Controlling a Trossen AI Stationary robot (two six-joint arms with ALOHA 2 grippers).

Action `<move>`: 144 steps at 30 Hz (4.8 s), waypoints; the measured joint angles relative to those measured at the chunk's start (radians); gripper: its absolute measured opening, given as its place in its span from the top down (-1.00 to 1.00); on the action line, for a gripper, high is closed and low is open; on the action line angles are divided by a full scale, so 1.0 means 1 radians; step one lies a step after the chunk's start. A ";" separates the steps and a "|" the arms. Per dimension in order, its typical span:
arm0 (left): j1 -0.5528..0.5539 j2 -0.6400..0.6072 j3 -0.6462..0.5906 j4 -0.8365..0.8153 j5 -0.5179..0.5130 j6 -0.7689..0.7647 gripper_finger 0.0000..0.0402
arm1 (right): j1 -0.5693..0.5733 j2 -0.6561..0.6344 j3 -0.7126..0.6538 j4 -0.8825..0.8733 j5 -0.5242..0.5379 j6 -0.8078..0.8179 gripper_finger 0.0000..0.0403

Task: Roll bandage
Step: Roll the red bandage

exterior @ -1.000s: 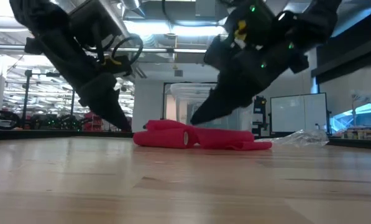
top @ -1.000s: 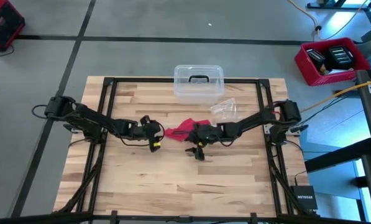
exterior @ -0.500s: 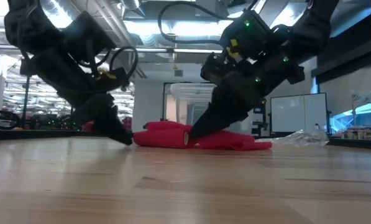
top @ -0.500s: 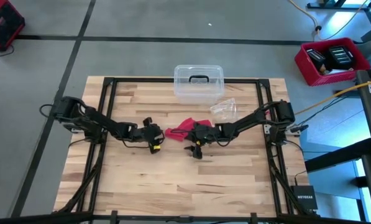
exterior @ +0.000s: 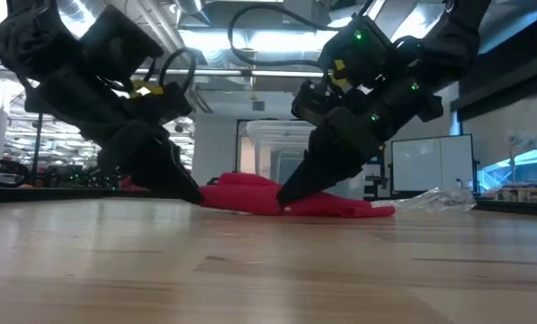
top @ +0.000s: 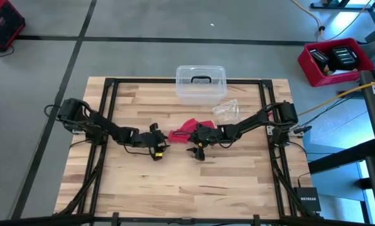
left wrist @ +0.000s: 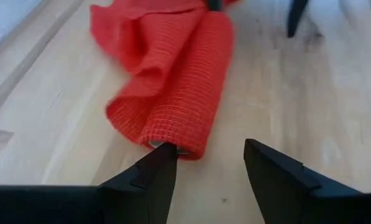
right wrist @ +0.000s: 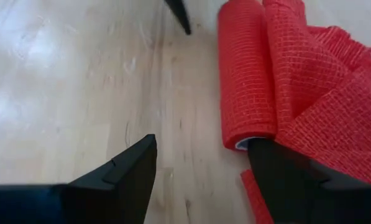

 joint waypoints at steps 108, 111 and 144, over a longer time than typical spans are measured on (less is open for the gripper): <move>-0.081 -0.547 0.657 -0.163 -0.006 0.435 0.91 | -0.018 -0.347 0.001 -0.064 0.179 -0.345 0.91; -0.112 -0.553 0.726 -0.157 -0.005 0.449 0.91 | -0.018 -0.347 0.001 -0.131 0.191 -0.344 0.97; -0.121 -0.501 1.114 -0.612 -0.157 0.501 0.91 | -0.017 -0.621 0.338 -0.959 0.237 -0.207 -0.10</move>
